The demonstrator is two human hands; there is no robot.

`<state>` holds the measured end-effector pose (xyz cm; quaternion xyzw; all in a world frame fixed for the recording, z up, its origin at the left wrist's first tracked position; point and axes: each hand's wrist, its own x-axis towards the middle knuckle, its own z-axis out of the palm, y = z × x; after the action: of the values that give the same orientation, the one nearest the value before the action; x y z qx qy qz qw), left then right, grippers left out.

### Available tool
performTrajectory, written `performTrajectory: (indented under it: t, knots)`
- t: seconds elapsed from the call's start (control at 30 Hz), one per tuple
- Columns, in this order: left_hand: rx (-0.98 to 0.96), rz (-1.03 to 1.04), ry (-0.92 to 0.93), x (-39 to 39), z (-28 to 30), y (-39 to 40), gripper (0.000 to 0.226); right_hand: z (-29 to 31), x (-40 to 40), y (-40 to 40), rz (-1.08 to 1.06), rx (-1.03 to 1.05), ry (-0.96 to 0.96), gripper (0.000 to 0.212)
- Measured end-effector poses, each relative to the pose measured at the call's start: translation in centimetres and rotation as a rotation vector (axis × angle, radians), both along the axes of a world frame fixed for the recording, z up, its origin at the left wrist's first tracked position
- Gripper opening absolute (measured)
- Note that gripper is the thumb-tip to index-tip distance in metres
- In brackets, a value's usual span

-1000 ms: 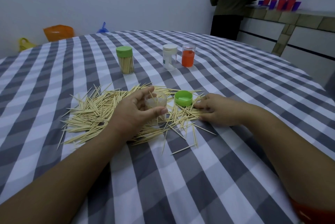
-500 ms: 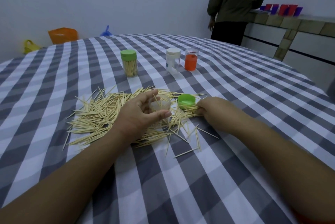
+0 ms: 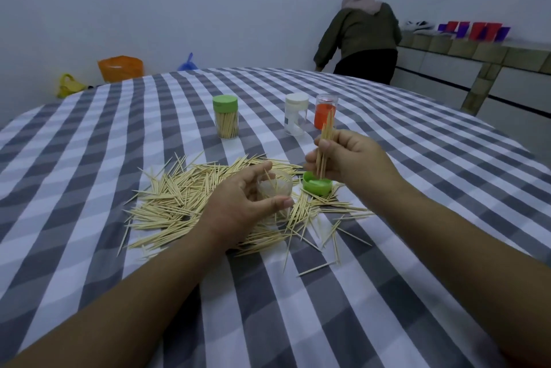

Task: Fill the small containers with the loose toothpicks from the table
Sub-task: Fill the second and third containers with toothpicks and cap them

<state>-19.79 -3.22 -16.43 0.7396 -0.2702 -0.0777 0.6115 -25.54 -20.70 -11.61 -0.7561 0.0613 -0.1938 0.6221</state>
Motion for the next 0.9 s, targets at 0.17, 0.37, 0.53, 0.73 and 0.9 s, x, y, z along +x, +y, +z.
performTrajectory:
  t: [0.17,0.37,0.53,0.73,0.9]
  knots:
    - [-0.002,-0.010,0.006,0.0,0.1,0.1,0.090,-0.8,1.0,3.6,-0.055,0.080,-0.164,0.019]
    - [-0.008,-0.037,-0.014,0.1,-0.1,0.1,0.073,-3.1,1.0,5.1,-0.044,0.016,-0.105,0.018]
    - [0.035,-0.011,-0.042,0.3,-0.2,0.2,0.089,-3.3,0.7,4.6,-0.028,-0.032,-0.027,0.022]
    - [0.057,0.015,-0.055,0.2,-0.2,0.1,0.087,-3.4,1.1,3.9,0.017,-0.080,0.026,0.022]
    - [0.023,-0.001,-0.008,0.1,-0.1,0.0,0.090,-2.7,1.0,2.2,0.034,-0.010,0.043,0.029]
